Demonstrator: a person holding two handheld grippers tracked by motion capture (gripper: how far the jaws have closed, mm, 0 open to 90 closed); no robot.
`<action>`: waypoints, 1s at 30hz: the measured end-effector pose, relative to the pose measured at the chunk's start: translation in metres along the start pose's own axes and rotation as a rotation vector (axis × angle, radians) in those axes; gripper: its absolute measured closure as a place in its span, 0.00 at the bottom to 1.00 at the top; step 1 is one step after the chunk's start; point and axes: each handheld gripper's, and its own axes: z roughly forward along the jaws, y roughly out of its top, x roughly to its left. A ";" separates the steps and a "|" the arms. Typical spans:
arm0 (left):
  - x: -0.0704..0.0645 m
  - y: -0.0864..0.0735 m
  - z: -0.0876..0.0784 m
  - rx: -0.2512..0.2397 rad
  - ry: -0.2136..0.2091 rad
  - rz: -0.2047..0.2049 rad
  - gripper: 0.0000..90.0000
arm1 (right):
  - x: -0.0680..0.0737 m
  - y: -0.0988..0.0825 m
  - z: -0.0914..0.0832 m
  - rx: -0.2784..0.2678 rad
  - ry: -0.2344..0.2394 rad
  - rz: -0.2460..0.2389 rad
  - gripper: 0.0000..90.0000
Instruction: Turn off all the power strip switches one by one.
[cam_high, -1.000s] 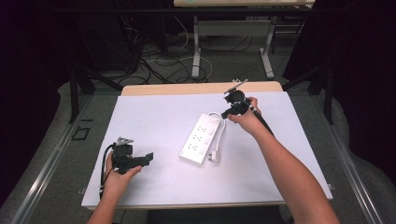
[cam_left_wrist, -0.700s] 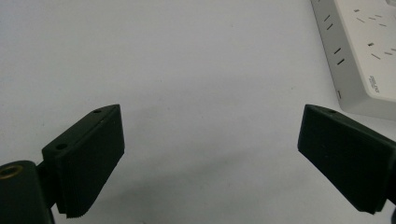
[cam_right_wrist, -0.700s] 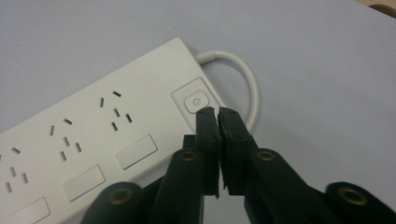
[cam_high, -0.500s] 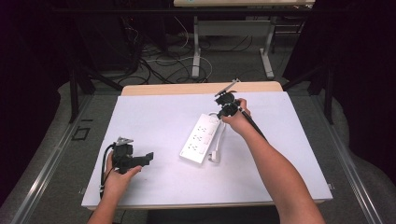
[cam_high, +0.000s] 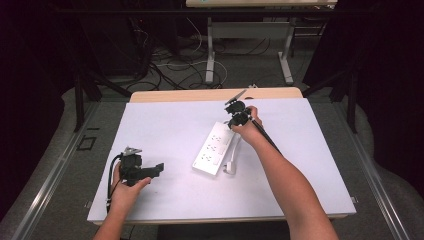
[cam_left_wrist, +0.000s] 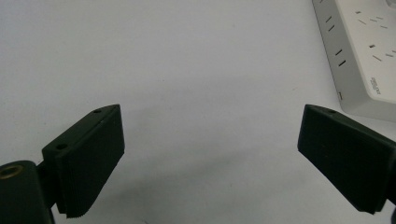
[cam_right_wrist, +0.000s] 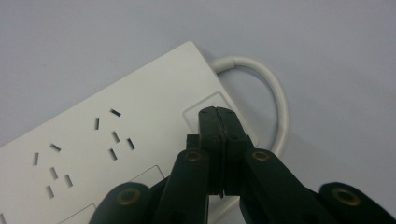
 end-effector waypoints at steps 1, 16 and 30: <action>0.000 0.000 0.000 0.003 -0.001 0.000 0.08 | 0.000 0.001 -0.001 0.026 -0.008 0.003 1.00; 0.001 -0.001 0.002 0.017 -0.001 0.000 0.08 | 0.000 0.002 0.014 -0.005 0.000 0.001 1.00; -0.001 -0.002 0.001 0.013 0.005 -0.004 0.09 | 0.005 0.000 0.019 -0.023 -0.027 -0.015 1.00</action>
